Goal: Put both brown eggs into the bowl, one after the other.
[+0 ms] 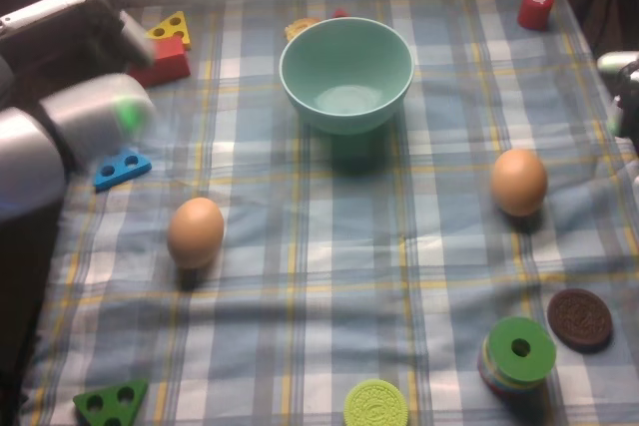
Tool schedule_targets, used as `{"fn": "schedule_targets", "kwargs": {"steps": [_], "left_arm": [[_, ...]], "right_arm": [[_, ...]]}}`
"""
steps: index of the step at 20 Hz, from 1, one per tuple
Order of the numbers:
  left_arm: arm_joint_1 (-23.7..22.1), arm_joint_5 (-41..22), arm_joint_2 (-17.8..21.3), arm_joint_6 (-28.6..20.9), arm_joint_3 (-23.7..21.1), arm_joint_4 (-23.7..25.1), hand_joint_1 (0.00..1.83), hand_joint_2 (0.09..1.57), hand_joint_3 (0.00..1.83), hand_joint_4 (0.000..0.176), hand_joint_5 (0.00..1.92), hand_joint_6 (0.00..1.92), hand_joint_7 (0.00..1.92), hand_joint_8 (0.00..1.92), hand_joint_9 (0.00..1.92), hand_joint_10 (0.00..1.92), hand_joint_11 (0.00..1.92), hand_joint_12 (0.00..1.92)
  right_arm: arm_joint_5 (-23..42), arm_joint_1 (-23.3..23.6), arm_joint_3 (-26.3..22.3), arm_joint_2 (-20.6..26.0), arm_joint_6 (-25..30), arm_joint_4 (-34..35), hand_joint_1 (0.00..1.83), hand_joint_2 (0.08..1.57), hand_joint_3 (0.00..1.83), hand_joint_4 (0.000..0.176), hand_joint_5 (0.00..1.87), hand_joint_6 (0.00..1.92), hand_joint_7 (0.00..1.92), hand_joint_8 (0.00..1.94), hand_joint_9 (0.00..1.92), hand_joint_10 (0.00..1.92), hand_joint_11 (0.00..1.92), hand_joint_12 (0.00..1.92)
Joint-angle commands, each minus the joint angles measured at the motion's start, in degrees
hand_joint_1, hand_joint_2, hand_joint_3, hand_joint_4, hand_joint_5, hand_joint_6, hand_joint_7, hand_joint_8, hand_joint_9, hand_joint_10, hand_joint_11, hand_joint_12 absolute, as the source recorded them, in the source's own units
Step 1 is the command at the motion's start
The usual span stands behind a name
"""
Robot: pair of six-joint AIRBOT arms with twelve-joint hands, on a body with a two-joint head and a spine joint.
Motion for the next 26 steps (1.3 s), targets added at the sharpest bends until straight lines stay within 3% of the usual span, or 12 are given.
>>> {"fn": "schedule_targets", "kwargs": {"steps": [1,3,5,7,8,9,11,15,16,21,22,26], "left_arm": [[-0.6,-6.1,0.0,-0.4,0.5,0.2,0.45,1.18,0.01,0.175,0.32,0.0,0.21,0.0,0.26,0.01,0.0,0.39],[-1.0,-3.9,-0.1,0.7,0.9,0.2,0.63,1.11,0.0,0.173,0.35,0.01,0.27,0.01,0.31,0.01,0.0,0.4],[-2.7,0.9,-0.7,7.2,0.9,-0.9,0.72,1.01,0.0,0.176,0.29,0.0,0.22,0.0,0.26,0.0,0.0,0.52],[-4.8,5.4,-1.7,14.7,0.9,-2.9,0.76,0.92,0.0,0.176,0.27,0.01,0.3,0.01,0.32,0.01,0.0,0.68],[-6.2,8.5,-2.8,20.9,0.9,-4.2,0.77,0.88,0.0,0.176,0.27,0.0,0.33,0.01,0.33,0.01,0.0,0.55],[-7.3,10.7,-3.9,25.5,1.0,-5.4,0.76,0.85,0.0,0.176,0.31,0.01,0.35,0.01,0.35,0.01,0.0,0.55],[-9.0,14.3,-5.9,32.9,1.5,-7.1,0.86,0.8,0.0,0.176,0.39,0.0,0.42,0.0,0.47,0.01,0.05,0.55],[-11.5,21.5,-8.8,35.6,4.7,-8.6,0.91,0.82,0.0,0.176,0.35,0.0,0.48,0.0,0.56,0.01,0.04,0.77],[-12.3,23.7,-9.7,37.2,5.6,-9.1,0.91,0.83,0.01,0.176,0.32,0.0,0.45,0.0,0.54,0.0,0.01,0.76],[-14.0,29.5,-12.2,39.7,8.4,-10.8,0.96,0.92,0.0,0.176,0.31,0.0,0.44,0.0,0.57,0.0,0.05,0.64],[-14.2,30.5,-12.7,41.3,8.7,-11.7,0.98,0.93,0.0,0.176,0.32,0.01,0.46,0.01,0.58,0.0,0.06,0.65],[-14.5,32.1,-13.6,41.5,9.9,-12.6,1.08,0.94,0.01,0.176,0.41,0.01,0.54,0.01,0.61,0.0,0.05,0.68]], "right_arm": [[6.8,0.7,0.2,0.2,0.4,1.0,0.58,1.22,0.01,0.0,0.5,0.0,0.36,0.0,0.4,0.02,0.21,0.67],[6.8,0.9,0.2,0.2,0.6,0.7,0.55,1.22,0.0,0.0,0.51,0.0,0.38,0.01,0.4,0.01,0.22,0.68],[7.4,1.6,0.1,0.2,1.1,-0.4,0.56,1.22,0.0,0.0,0.51,0.0,0.37,0.0,0.39,0.0,0.19,0.67],[8.9,2.0,-0.1,0.3,1.3,-1.0,0.59,1.23,0.01,0.0,0.48,0.0,0.36,0.0,0.34,0.0,0.12,0.63],[9.8,2.0,-0.2,0.4,1.5,-1.2,0.56,1.24,0.0,0.025,0.45,0.0,0.34,0.0,0.3,0.0,0.09,0.56],[10.3,2.0,-0.3,0.5,1.7,-1.5,0.54,1.24,0.0,0.034,0.44,0.0,0.33,0.0,0.3,0.0,0.11,0.55],[10.6,2.1,-0.4,0.7,2.4,-2.3,0.55,1.22,0.0,0.034,0.44,0.0,0.36,0.01,0.31,0.01,0.12,0.55],[10.6,2.4,-0.3,0.7,2.6,-2.9,0.51,1.24,0.0,0.031,0.45,0.0,0.36,0.0,0.32,0.01,0.14,0.57],[10.6,2.4,-0.3,0.7,2.6,-2.9,0.5,1.24,0.0,0.02,0.46,0.01,0.37,0.01,0.35,0.02,0.16,0.58],[10.6,2.4,-0.2,0.7,2.6,-2.9,0.53,1.26,0.0,0.014,0.48,0.0,0.39,0.0,0.38,0.0,0.16,0.63],[10.6,2.3,-0.2,0.7,2.6,-2.9,0.53,1.26,0.0,0.021,0.48,0.0,0.39,0.0,0.38,0.0,0.16,0.63],[10.4,2.2,-0.1,0.7,2.6,-2.9,0.59,1.26,0.0,0.007,0.48,0.0,0.39,0.0,0.36,0.0,0.13,0.64]]}}
